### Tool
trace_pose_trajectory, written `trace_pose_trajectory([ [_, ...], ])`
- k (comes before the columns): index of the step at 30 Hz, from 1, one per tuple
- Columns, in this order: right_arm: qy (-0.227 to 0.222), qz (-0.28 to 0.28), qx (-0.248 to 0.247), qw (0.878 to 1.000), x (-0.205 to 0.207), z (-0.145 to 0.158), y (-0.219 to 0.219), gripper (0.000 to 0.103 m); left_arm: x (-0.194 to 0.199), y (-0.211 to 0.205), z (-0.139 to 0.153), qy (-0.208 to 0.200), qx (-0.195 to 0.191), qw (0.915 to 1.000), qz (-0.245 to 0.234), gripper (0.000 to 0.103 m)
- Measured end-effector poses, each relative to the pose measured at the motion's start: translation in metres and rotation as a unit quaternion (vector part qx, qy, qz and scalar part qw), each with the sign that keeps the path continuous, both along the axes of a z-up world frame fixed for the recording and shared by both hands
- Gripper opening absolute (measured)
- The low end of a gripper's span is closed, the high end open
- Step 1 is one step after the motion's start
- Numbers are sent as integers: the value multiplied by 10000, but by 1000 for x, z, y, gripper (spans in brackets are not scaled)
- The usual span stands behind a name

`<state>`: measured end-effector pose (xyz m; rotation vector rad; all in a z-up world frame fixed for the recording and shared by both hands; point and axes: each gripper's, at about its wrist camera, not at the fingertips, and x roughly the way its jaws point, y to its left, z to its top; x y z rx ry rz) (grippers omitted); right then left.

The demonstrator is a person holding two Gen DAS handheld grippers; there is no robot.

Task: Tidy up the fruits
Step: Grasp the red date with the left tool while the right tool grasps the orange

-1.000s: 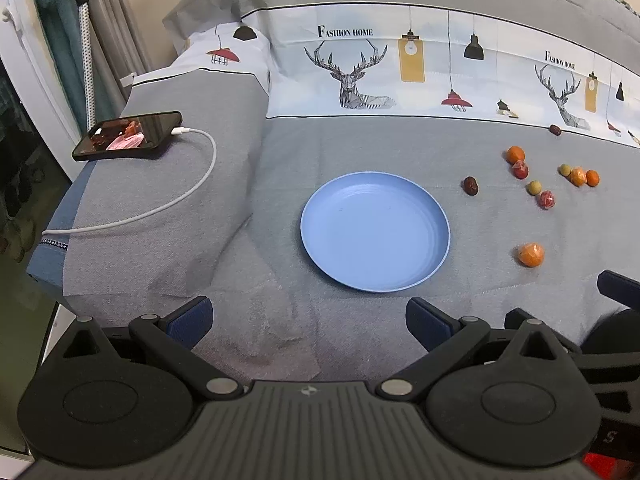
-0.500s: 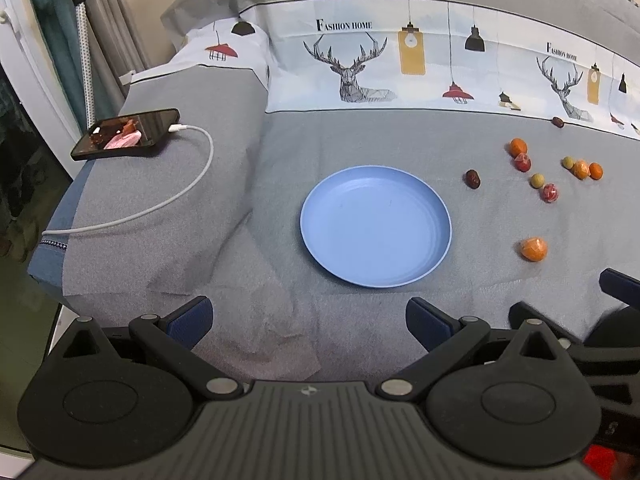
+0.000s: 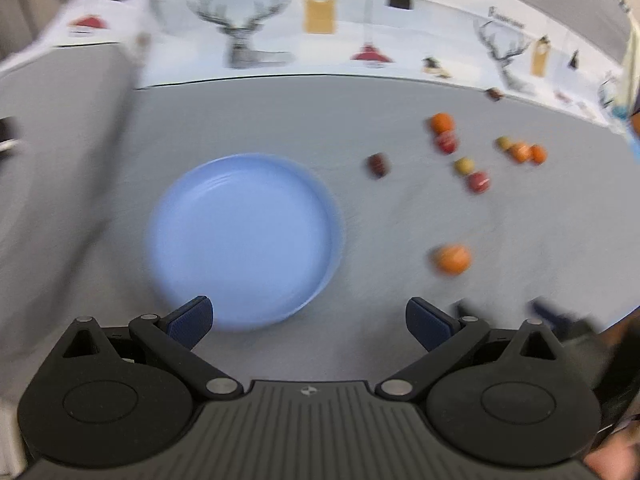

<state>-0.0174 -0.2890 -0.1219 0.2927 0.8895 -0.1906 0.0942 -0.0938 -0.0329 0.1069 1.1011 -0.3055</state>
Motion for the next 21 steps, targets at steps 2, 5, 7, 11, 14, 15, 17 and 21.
trace_pose_trajectory([
  [2, 45, -9, -18, 10000, 13, -16, -3, 102, 29, -23, -8, 111, -57, 9999, -39, 103],
  [5, 54, 82, -155, 9998, 36, -37, -4, 102, 75, -60, -27, 113, 41, 9996, -253, 103],
  [7, 44, 150, -244, 9996, 46, -48, -4, 102, 103, -84, -46, 146, 274, 9989, -365, 102],
  [11, 41, 268, -475, 9985, 56, -63, -5, 103, 149, -118, -91, 291, 754, 9955, -501, 97],
  [14, -29, 370, -508, 9980, 54, -64, -5, 99, 171, -129, -117, 379, 940, 9937, -470, 71],
  [15, -72, 439, -466, 9979, 52, -62, -5, 95, 176, -134, -124, 383, 1059, 9922, -543, 52],
  [17, -229, 611, -516, 9965, 48, -56, -2, 53, 179, -143, -129, 294, 1121, 9907, -707, 40],
  [21, -332, 806, -607, 9943, 48, -54, 2, 41, 177, -148, -125, 59, 1020, 9896, -1013, 0],
])
